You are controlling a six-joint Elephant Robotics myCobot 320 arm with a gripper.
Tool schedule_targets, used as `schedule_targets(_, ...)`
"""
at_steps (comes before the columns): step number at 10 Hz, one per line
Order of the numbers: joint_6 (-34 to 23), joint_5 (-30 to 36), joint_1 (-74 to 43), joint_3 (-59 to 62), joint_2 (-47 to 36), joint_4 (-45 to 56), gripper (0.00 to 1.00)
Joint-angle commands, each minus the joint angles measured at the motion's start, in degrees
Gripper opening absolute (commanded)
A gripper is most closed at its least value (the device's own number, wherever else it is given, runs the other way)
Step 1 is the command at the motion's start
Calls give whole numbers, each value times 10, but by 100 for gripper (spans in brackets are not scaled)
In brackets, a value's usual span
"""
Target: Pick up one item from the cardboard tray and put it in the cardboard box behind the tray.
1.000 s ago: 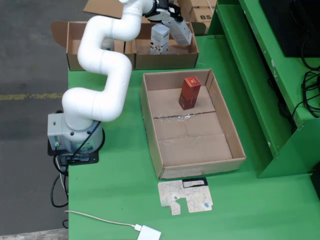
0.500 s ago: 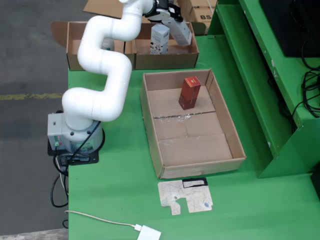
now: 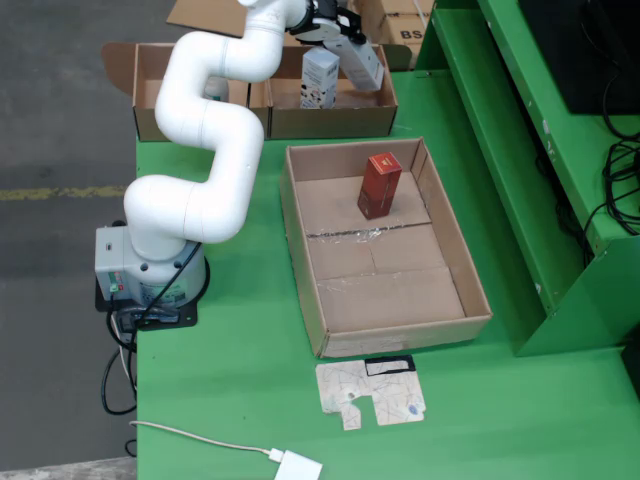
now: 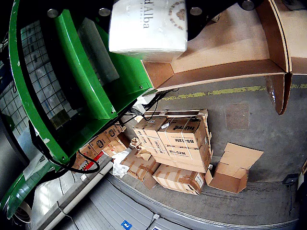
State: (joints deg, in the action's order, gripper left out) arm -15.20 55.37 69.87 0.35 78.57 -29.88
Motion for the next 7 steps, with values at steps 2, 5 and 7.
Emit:
schedule_targets(2,1,-8,-13,-3,-5,6,0)
schedule_targets(5,5,-8,-13,-3,-5,6,0)
schedule_targets(7,8,-8,-13,-3,-5,6,0)
